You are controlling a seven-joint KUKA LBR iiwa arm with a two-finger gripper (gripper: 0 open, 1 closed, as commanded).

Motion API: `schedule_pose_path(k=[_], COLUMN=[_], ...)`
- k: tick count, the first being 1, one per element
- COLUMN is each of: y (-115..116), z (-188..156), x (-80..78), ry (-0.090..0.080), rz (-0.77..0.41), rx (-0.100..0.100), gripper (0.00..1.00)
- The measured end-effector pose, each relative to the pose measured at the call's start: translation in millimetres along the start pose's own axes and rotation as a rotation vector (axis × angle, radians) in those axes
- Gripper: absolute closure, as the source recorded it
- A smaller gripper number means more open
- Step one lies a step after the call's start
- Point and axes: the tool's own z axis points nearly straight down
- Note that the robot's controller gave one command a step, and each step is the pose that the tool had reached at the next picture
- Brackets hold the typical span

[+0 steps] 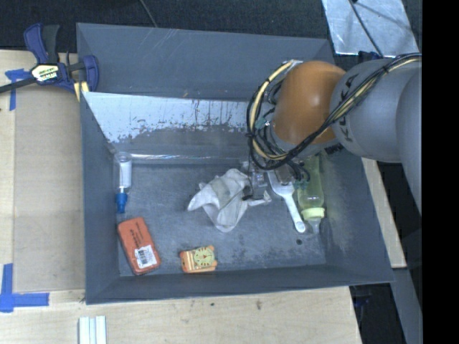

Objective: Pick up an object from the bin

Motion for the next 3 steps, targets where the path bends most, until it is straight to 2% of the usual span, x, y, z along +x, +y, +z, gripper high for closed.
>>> schedule_pose_path(k=[1, 2, 3], y=[-32, -32, -49], z=[-108, -108, -171], x=[15.5, 15.5, 26.2], ry=[0.004, 0.003, 0.003], rz=[-0.041, -0.040, -0.053], rx=[-0.002, -0.003, -0.002], gripper=[1.00, 1.00, 1.00])
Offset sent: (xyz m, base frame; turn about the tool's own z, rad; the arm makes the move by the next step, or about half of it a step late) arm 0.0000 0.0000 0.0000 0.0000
